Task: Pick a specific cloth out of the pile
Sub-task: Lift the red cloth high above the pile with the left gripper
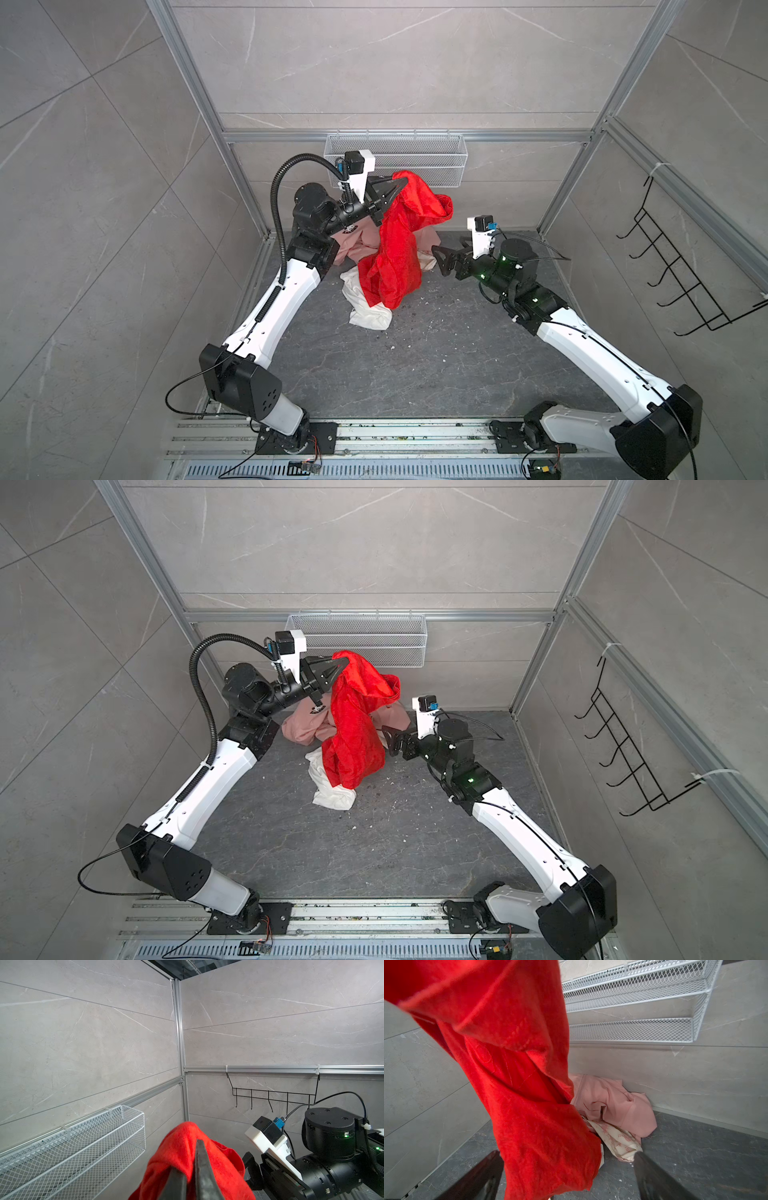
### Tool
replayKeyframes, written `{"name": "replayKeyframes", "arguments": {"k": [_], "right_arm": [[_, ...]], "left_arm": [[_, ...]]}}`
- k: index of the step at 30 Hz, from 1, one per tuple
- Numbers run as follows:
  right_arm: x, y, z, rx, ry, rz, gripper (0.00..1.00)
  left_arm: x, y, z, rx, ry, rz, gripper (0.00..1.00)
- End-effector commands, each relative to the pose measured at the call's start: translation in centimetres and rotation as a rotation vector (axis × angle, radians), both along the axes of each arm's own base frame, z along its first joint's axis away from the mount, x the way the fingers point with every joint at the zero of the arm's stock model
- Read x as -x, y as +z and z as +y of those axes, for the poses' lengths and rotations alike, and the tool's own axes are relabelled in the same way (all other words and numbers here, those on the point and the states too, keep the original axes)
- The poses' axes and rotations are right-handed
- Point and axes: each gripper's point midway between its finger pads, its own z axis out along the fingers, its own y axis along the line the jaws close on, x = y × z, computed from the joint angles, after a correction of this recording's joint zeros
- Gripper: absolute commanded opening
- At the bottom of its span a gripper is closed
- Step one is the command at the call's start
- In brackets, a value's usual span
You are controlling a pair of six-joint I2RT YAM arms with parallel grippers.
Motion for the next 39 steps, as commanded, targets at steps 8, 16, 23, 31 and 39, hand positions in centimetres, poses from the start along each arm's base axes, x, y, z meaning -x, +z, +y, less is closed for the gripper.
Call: {"name": "replayKeyframes", "arguments": {"k": [8, 16, 23, 31, 39], "right_arm": [[0.8, 1.9, -0.3, -0.030, 0.004, -0.036, 1.00], [1.5, 2.1, -0.4, -0.024, 0.017, -0.039, 1.00], [2.1, 2.5, -0.6, -0.025, 0.023, -0.049, 1.00], [3.1, 3.1, -1.0, -0.025, 0.039, -0.065, 1.00], [5.8, 4.6, -1.5, -0.034, 0.089, -0.105, 1.00]], "left_arm": [[4.4, 6.8, 1.1, 0.088, -0.043, -0.163, 0.00], [4.4, 8.2, 1.1, 0.118, -0.076, -0.097, 0.00], [5.1, 9.6, 1.4, 0.151, -0.106, -0.078, 0.00], [6.6, 12.3, 1.6, 0.240, -0.201, -0.002, 0.00], [8.5, 13.8, 1.4, 0.275, -0.280, 0.035, 0.00]]}}
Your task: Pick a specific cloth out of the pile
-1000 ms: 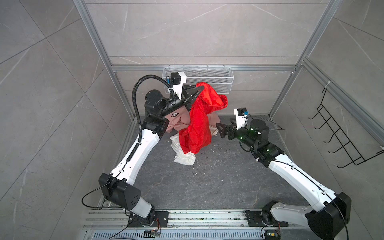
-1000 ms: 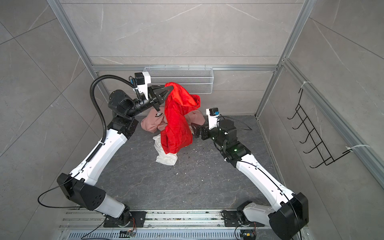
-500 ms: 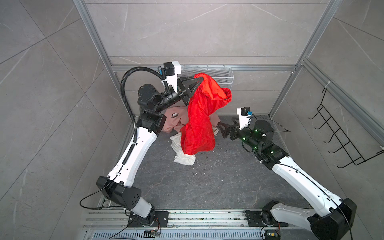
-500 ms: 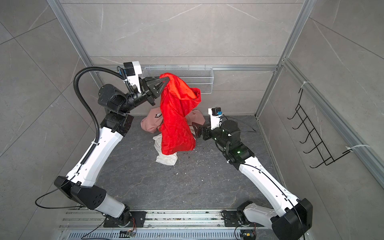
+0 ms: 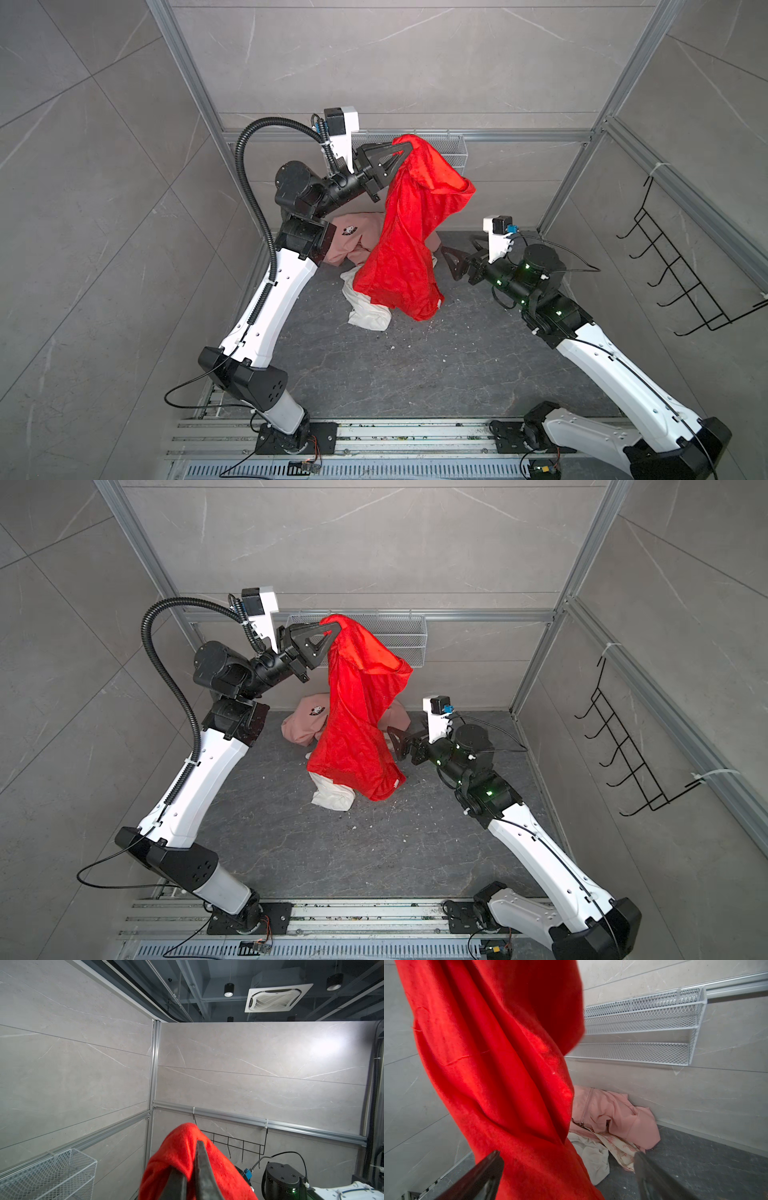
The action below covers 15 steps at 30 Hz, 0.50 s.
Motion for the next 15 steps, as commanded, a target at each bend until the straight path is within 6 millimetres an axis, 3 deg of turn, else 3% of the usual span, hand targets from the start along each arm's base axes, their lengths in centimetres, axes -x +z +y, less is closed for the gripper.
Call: {"name": "replayKeyframes", "arguments": {"k": [1, 15], "right_arm": [[1.9, 0.3, -0.1, 0.012, 0.046, -0.019, 1.00], [6.2, 1.2, -2.5, 0.042, 0.048, -0.050, 1.00]], "left_arm": [[4.0, 4.1, 1.1, 0.083, -0.077, -0.081, 0.00], [9.6, 5.2, -2.4, 0.098, -0.241, -0.080, 0.00]]}}
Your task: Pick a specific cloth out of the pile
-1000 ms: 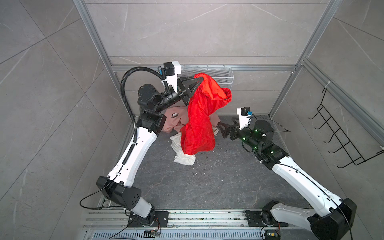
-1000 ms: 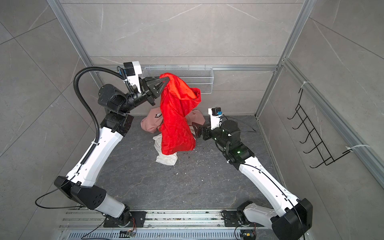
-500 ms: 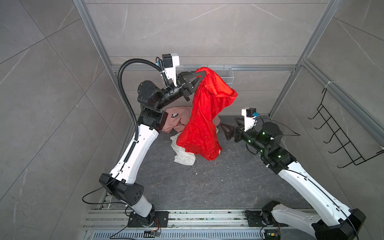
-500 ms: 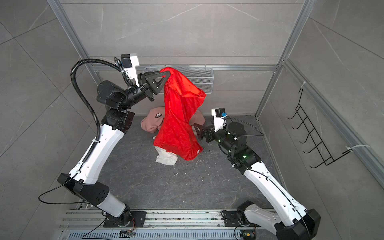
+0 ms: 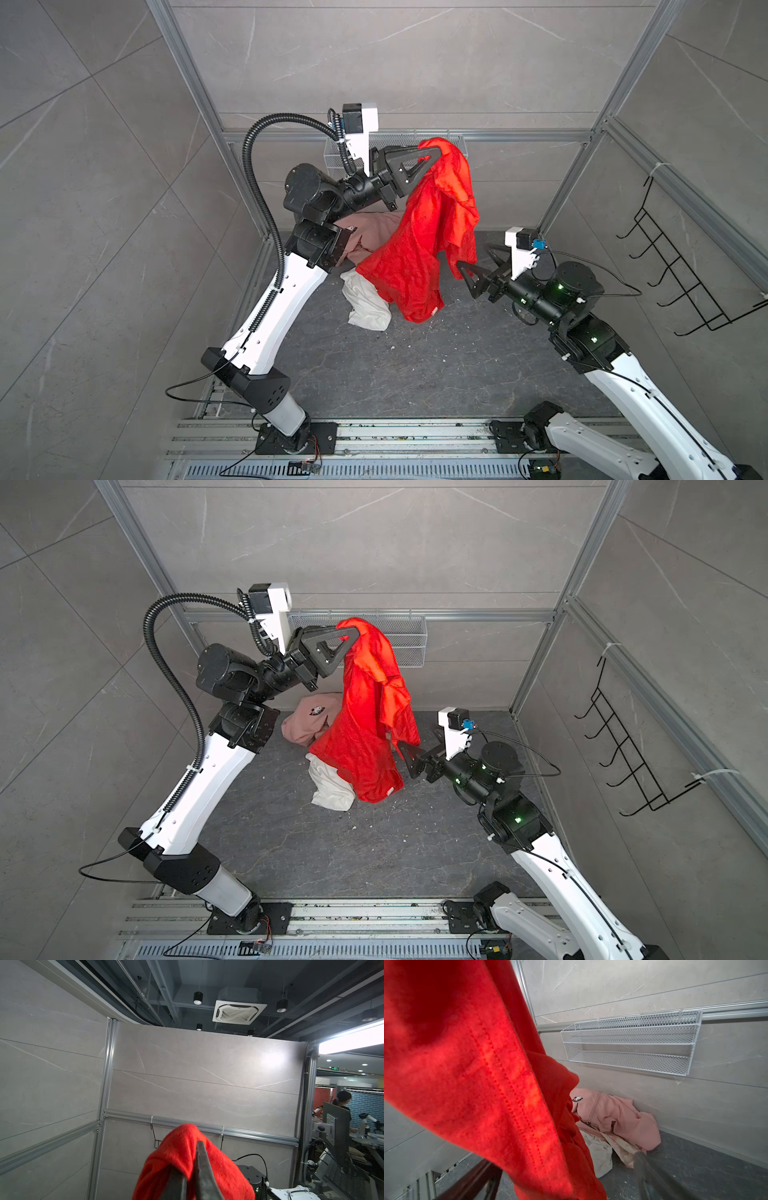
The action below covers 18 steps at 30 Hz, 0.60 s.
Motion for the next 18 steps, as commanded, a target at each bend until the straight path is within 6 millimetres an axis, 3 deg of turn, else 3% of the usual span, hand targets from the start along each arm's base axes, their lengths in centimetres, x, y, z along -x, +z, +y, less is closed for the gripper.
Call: {"name": "replayKeyframes", "arguments": {"k": [1, 12, 18], "right_arm": [[0.9, -0.7, -0.5, 0.032, -0.003, 0.005, 1.00], [4.2, 0.9, -2.4, 0.017, -0.007, -0.068, 1.00], [5.3, 0.7, -1.4, 0.002, 0.072, -0.110, 1.00]], "left_arm": [[3.7, 3.2, 1.1, 0.075, -0.029, -0.100, 0.00], [7.2, 4.9, -0.5, 0.112, -0.100, -0.128, 0.00], [7.8, 5.3, -1.2, 0.121, -0.140, -0.115, 0.00]]}}
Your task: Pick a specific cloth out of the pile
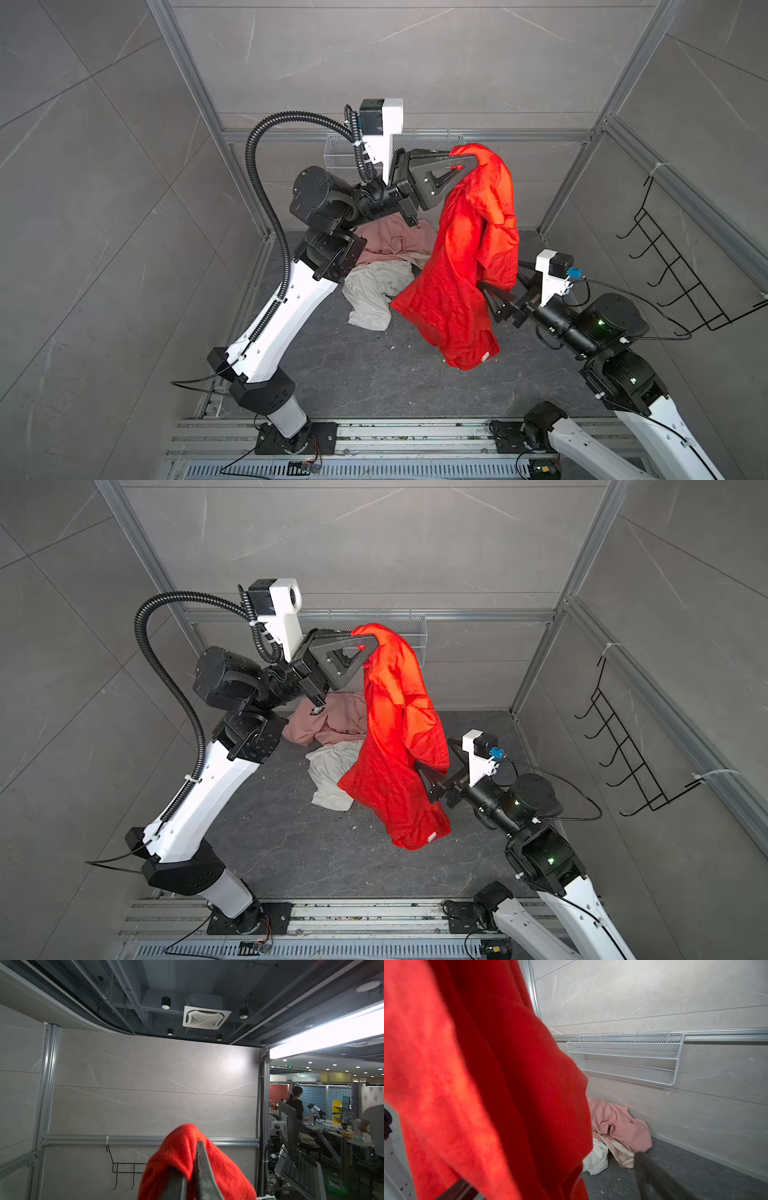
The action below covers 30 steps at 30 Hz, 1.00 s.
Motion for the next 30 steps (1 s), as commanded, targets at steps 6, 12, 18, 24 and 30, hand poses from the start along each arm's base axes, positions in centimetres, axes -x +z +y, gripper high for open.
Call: {"name": "replayKeyframes", "arguments": {"k": [6, 12, 18, 24, 30], "right_arm": [[0.9, -0.1, 3.8, -0.011, 0.237, 0.020, 1.00], [2.7, -0.1, 4.6, -0.008, 0.344, 0.040, 1.00], [3.5, -0.2, 4.7, -0.036, 0.381, 0.060, 1.00], [1.9, 0.1, 4.9, -0.078, 0.341, 0.079, 1.00], [-1.3, -1.3, 4.2, -0.057, 0.190, 0.097, 1.00]], "left_arm": [[0.8, 1.8, 0.6, 0.069, 0.004, -0.032, 0.00], [0.5, 1.0, 0.4, 0.047, 0.037, -0.040, 0.00], [0.1, 0.0, 0.0, 0.029, 0.051, -0.039, 0.00], [-0.5, -0.6, -0.4, 0.023, 0.065, -0.031, 0.00], [-1.0, -0.9, -0.8, 0.040, 0.050, -0.013, 0.00]]}}
